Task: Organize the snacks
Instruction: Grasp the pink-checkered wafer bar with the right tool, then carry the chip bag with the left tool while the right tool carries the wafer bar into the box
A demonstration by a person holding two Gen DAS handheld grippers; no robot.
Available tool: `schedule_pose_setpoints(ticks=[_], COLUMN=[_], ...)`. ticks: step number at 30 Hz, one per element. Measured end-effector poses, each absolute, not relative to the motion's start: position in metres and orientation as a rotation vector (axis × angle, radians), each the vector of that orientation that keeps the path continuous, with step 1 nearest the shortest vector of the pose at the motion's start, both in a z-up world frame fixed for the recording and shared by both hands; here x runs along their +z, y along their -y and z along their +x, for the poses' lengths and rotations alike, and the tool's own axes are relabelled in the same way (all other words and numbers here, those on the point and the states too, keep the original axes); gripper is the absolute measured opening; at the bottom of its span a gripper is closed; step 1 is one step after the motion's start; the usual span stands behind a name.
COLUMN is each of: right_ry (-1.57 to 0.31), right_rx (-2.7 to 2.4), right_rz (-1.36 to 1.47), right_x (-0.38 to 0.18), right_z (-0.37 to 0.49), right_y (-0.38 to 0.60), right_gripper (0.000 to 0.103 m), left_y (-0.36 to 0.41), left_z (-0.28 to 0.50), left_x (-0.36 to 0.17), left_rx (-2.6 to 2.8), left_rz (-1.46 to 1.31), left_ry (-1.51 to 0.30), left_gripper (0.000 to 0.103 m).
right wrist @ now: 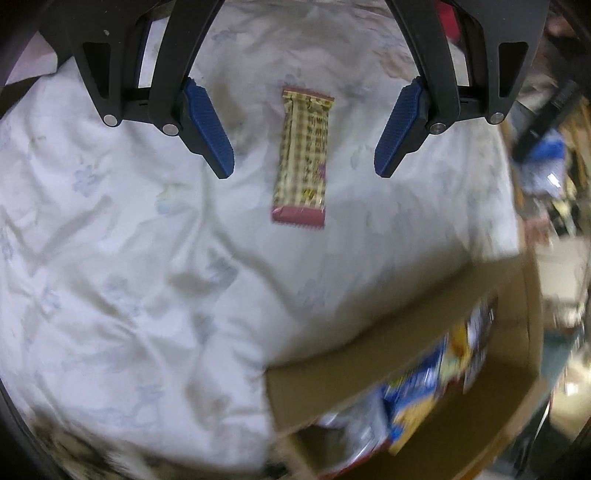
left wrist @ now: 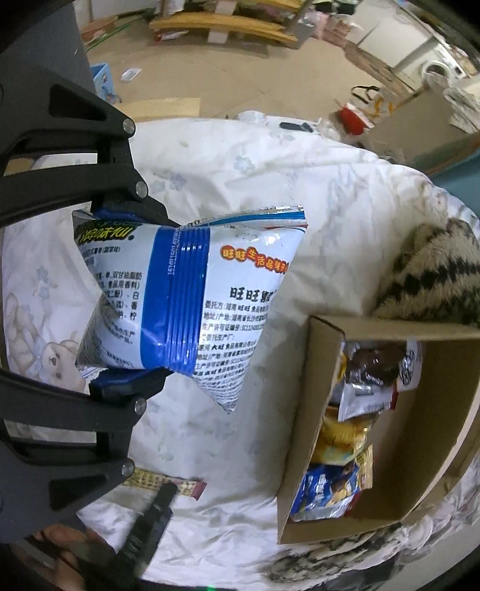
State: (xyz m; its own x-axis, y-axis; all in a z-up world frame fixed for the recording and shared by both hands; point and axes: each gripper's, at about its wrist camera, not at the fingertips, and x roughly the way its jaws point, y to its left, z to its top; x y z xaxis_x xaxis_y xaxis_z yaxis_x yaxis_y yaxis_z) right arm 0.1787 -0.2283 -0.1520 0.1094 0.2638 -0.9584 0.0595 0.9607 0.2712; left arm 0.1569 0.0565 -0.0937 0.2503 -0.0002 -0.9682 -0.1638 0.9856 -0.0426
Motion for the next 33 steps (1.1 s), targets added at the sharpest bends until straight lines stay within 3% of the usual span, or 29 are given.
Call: schedule_pose_setpoints(ticks=[10, 13, 16, 17, 33], right_ry=[-1.479, -1.455, -1.426, -1.416, -1.185], right_rx=[0.172, 0.167, 0.166, 0.169, 0.309], right_rz=[0.077, -0.023, -0.047, -0.047, 0.197], right_x=[-0.178, -0.176, -0.171, -0.168, -0.092], right_z=[0.17, 0.165, 0.162, 0.161, 0.15], right_y=[0.202, 0.197, 0.197, 0.199, 0.227], right_gripper=[0.081, 0.065, 0.03, 0.027, 0.027], left_y=[-0.061, -0.056, -0.053, -0.052, -0.061], left_z=[0.166, 0.165, 0.164, 0.164, 0.155], left_x=[-0.104, -0.103, -0.104, -0.104, -0.102], left_rx=[0.122, 0.108, 0.097, 0.094, 0.154], left_rz=[-0.21, -0.201, -0.2, -0.198, -0.144], left_ry=[-1.328, -1.324, -1.331, -1.33, -1.276], left_gripper=[0.056, 0.056, 0.056, 0.056, 0.056])
